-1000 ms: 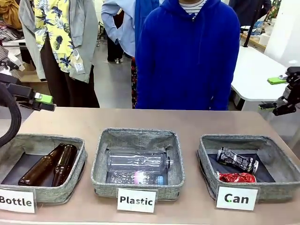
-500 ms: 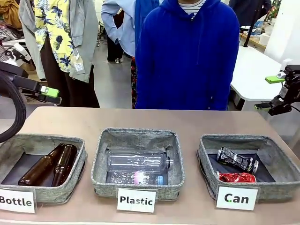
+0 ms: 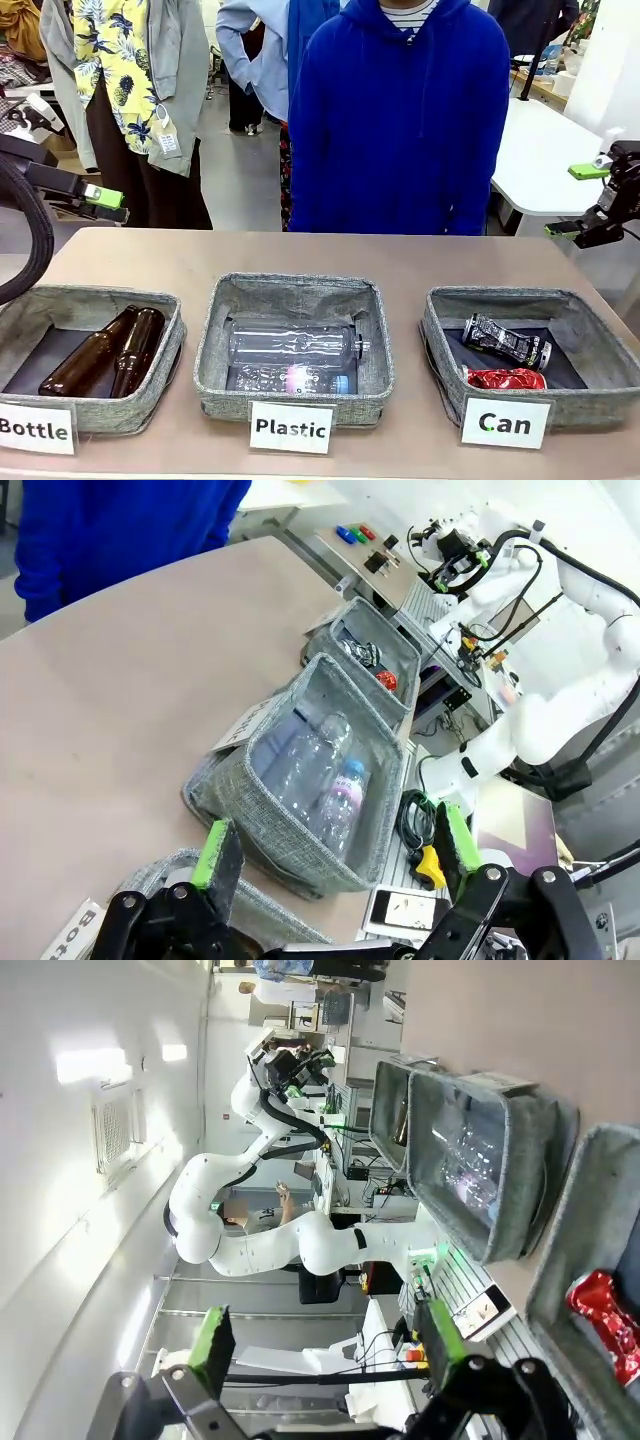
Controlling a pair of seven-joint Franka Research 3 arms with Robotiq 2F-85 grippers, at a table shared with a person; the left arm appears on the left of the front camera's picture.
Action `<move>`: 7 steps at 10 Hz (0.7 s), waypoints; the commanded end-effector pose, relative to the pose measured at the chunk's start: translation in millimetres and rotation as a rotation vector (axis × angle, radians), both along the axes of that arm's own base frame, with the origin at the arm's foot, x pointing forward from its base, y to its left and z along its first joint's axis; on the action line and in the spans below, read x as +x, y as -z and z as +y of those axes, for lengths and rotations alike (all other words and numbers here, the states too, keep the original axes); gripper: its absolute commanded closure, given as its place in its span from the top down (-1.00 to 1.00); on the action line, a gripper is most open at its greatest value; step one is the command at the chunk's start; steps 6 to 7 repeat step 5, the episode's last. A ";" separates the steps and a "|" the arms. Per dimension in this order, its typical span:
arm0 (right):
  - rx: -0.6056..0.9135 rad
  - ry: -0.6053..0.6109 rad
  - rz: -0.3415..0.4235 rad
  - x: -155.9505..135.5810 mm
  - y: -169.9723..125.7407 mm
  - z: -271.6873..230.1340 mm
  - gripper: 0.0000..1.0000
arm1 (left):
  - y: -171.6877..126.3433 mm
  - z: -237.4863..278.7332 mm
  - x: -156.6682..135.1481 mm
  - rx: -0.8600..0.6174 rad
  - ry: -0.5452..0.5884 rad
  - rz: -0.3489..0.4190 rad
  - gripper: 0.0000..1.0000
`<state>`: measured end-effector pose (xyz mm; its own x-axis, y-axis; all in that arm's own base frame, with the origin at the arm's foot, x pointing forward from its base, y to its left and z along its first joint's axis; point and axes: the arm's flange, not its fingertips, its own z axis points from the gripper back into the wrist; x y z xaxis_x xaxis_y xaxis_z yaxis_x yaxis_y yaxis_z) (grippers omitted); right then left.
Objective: Sort the can waste into the basket.
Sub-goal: Pick up the can waste from the table and place it in the right Fabric basket.
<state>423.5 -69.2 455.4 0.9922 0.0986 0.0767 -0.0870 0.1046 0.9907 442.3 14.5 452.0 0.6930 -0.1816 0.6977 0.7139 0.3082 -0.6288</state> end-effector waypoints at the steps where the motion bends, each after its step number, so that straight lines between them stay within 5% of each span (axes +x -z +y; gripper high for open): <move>1: -0.007 -0.016 -0.019 -0.4 -0.7 -3.4 1.00 | -0.9 0.0 -0.7 0.004 -0.004 0.004 1.00; 7: -0.007 -0.016 -0.019 -0.4 -0.7 -3.4 1.00 | -0.9 0.0 -0.7 0.004 -0.004 0.004 1.00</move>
